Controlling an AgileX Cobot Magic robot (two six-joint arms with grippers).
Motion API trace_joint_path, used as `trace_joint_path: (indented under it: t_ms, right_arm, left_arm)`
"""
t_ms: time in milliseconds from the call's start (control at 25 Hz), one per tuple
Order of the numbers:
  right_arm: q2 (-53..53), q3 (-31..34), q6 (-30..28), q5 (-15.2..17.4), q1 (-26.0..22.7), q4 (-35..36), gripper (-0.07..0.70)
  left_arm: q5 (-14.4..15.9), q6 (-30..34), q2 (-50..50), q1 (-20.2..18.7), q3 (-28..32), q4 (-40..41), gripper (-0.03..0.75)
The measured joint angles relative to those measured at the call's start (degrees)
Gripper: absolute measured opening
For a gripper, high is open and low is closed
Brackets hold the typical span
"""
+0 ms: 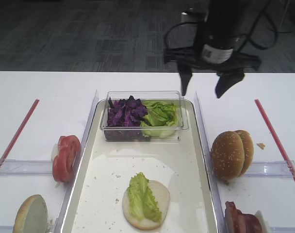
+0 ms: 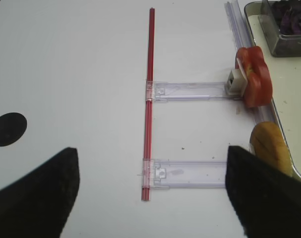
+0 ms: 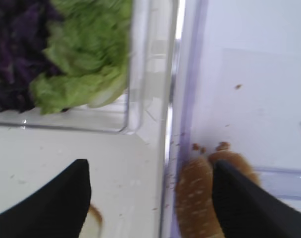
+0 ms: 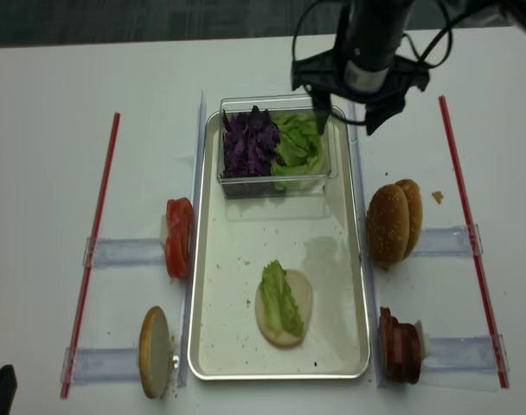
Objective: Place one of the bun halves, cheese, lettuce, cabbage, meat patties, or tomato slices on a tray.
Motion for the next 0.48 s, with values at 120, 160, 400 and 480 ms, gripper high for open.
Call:
trace_joint_path:
  t_ms: [120, 160, 400, 480]
  right_arm:
    - [0.0, 0.0, -4.22, 0.0, -7.25, -0.45, 0.538]
    - [0.0, 0.0, -5.75, 0.0, -9.92, -0.56, 0.538]
    - [0.0, 0.0, -12.52, 0.0, -21.48, -1.37, 0.538]
    - [0.0, 0.0, -13.76, 0.0, -22.97, -2.22, 0.538]
  left_arm:
    - [0.0, 0.0, 0.0, 0.0, 0.0, 0.0, 0.554]
    - [0.0, 0.0, 0.0, 0.0, 0.0, 0.0, 0.554]
    - [0.0, 0.0, 0.0, 0.0, 0.0, 0.0, 0.554]
    - [0.0, 0.0, 0.0, 0.0, 0.0, 0.0, 0.554]
